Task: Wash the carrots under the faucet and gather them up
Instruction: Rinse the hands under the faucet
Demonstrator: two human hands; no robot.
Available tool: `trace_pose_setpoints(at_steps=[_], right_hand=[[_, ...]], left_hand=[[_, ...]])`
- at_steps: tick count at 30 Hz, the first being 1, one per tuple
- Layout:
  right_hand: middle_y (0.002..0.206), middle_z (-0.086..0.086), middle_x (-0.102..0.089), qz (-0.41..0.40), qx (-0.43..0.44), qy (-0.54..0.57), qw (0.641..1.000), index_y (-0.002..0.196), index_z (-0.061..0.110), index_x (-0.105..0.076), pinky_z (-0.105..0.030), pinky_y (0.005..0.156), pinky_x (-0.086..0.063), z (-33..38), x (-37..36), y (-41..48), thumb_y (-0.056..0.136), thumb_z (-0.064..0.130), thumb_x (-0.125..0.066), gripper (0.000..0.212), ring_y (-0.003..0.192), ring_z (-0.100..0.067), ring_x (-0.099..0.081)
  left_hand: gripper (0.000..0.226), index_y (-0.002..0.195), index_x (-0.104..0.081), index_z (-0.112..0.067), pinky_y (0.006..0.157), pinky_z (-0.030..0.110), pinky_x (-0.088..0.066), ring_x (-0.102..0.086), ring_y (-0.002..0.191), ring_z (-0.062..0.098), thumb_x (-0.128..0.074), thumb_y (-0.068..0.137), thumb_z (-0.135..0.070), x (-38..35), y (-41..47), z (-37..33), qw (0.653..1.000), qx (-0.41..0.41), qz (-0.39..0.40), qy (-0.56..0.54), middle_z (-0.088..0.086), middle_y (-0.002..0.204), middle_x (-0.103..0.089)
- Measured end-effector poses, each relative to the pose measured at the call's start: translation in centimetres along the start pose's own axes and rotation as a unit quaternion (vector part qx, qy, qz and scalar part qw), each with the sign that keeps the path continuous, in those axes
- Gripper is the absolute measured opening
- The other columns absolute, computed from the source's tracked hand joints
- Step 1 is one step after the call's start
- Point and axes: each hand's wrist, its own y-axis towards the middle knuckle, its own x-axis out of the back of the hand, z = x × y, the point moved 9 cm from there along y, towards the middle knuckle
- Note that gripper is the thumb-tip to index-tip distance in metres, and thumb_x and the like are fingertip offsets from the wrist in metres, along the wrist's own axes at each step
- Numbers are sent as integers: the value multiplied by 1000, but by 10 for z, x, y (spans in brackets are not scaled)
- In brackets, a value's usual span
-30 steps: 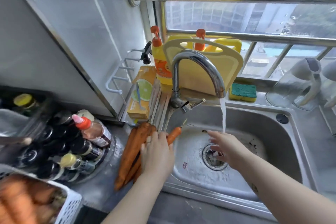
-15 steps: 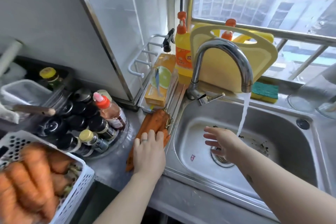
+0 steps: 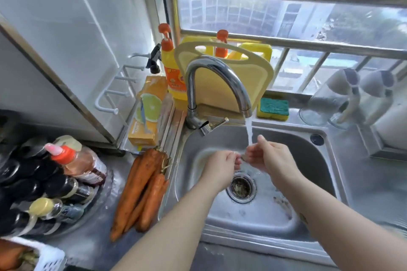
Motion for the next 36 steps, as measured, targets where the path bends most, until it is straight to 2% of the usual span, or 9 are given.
trace_pose_setpoints(at_steps=[4, 7, 10, 12, 14, 21, 28, 33, 36], right_hand=[[75, -12, -72, -13, 59, -71, 996, 75, 5, -69, -16, 56, -48, 19, 32, -3, 100, 24, -40, 43, 66, -20, -67], [77, -9, -72, -31, 68, -93, 993, 80, 6, -70, -15, 61, -48, 20, 52, 0, 100, 24, -42, 40, 70, -15, -65], [79, -6, -73, -29, 52, -94, 994, 81, 8, -71, -23, 74, -50, 11, 61, 7, 98, 26, -46, 36, 78, -17, -67], [79, -6, -72, -28, 40, -91, 995, 83, 6, -71, -12, 64, -48, 5, 63, 10, 98, 25, -46, 34, 77, -15, -66], [78, -4, -71, -27, 28, -96, 995, 84, 7, -71, -6, 52, -42, 0, 64, 11, 98, 25, -46, 33, 73, -13, -63], [80, -5, -71, -23, 13, -107, 994, 87, 7, -70, -3, 47, -39, 1, 68, 15, 98, 23, -47, 30, 71, -12, -62], [76, 0, -71, -29, -7, -111, 993, 83, 13, -69, -32, 70, -43, -1, 80, 16, 97, 26, -48, 28, 77, -19, -63], [77, 0, -69, -17, -4, -114, 993, 86, 12, -69, -25, 65, -42, 0, 78, 14, 97, 25, -48, 27, 74, -15, -61], [78, 3, -70, -16, -3, -132, 991, 85, 15, -69, -22, 57, -38, -2, 77, 13, 96, 26, -49, 26, 71, -11, -61]], left_hand=[[21, 95, -66, -14, 82, 25, -53, -65, 81, 10, -45, 98, -17, -38, 16, -19, 995, 6, 65, -77, 4, 89, -68], [23, 79, -68, -19, 76, 22, -46, -60, 82, 11, -49, 93, -17, -31, 27, -17, 999, 5, 21, -36, -2, 87, -68], [26, 107, -67, -20, 78, 24, -38, -59, 103, 19, -43, 97, -24, 0, 37, -18, 995, -6, -68, 67, 2, 108, -67], [36, 132, -54, -14, 94, 22, -35, -50, 125, 18, -40, 100, -22, 17, 44, -26, 992, -32, -82, 89, 2, 134, -56], [40, 139, -47, -13, 105, 25, -31, -42, 133, 19, -39, 101, -20, 30, 51, -31, 990, -51, -91, 100, 2, 143, -48], [39, 136, -51, -14, 102, 27, -34, -46, 130, 22, -37, 101, -22, 44, 57, -35, 974, -101, -125, 160, 5, 140, -52], [38, 135, -53, -14, 103, 27, -33, -47, 129, 23, -38, 101, -24, 59, 63, -48, 974, -94, -141, 148, 5, 139, -53], [42, 142, -43, -19, 107, 30, -31, -42, 133, 23, -38, 101, -24, 45, 52, -43, 980, -71, -113, 150, 5, 144, -47], [41, 140, -44, -17, 103, 29, -37, -51, 124, 20, -45, 98, -19, 24, 41, -27, 985, -27, -52, 159, 3, 139, -52]])
